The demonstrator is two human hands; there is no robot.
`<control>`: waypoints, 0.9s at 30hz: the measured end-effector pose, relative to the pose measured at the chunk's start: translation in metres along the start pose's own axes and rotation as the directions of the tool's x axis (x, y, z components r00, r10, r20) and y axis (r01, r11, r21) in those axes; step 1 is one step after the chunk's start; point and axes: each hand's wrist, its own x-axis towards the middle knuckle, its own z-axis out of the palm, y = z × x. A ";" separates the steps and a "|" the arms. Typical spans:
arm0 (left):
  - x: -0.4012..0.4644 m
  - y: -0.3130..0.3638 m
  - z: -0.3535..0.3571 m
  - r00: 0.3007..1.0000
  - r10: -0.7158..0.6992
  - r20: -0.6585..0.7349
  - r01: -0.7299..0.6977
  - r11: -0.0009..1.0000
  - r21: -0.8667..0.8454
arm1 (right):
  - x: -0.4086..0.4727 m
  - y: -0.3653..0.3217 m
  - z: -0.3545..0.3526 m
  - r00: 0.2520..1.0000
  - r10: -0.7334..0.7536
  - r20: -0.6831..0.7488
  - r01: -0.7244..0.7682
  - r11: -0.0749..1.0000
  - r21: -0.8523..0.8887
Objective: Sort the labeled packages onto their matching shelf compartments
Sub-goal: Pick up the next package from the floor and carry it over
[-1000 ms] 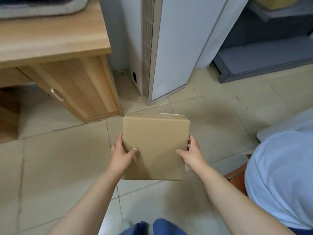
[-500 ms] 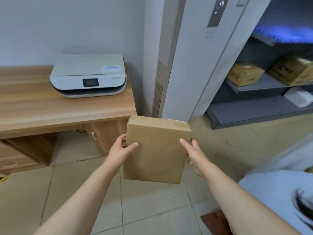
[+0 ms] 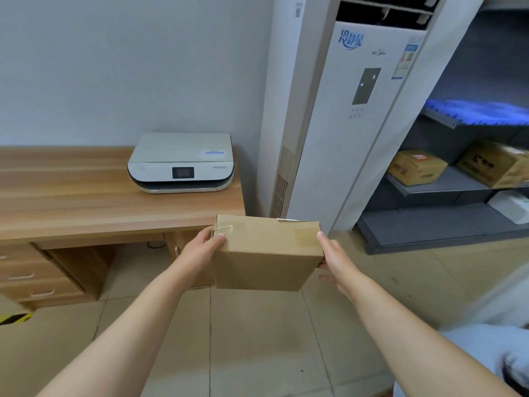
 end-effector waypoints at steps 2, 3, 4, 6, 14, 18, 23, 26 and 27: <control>-0.003 0.001 -0.005 1.000 0.019 0.013 -0.019 1.000 -0.015 | -0.002 -0.004 0.000 1.000 -0.009 0.005 0.009 1.000 -0.001; -0.005 0.001 -0.007 0.999 0.037 0.017 -0.036 0.999 -0.026 | -0.003 -0.005 0.001 1.000 -0.011 0.012 0.011 1.000 0.001; -0.007 0.002 -0.010 0.998 0.056 0.023 -0.056 0.998 -0.034 | -0.004 -0.008 0.001 1.000 -0.010 0.017 0.010 1.000 0.003; -0.011 0.004 -0.013 0.994 0.101 0.033 -0.100 0.995 -0.030 | -0.005 -0.011 0.002 1.000 0.000 0.016 -0.001 1.000 0.009; -0.019 0.006 -0.015 0.954 0.289 0.080 -0.295 0.952 0.078 | -0.002 -0.024 0.009 0.997 0.073 -0.001 -0.073 0.997 -0.018; -0.017 0.003 -0.015 0.943 0.331 0.012 -0.329 0.932 0.152 | 0.000 -0.026 0.012 1.000 0.023 0.007 -0.024 0.999 0.040; -0.015 0.000 -0.018 0.947 0.322 0.011 -0.319 0.932 0.171 | 0.005 -0.031 0.016 1.000 -0.016 -0.019 0.020 0.977 0.211; -0.012 -0.004 -0.021 0.958 0.284 0.031 -0.285 0.944 0.164 | 0.009 -0.032 0.015 1.000 -0.015 -0.019 0.021 0.939 0.344; -0.011 -0.004 -0.022 0.960 0.280 0.017 -0.278 0.942 0.188 | 0.010 -0.033 0.015 1.000 -0.021 -0.021 0.028 0.928 0.371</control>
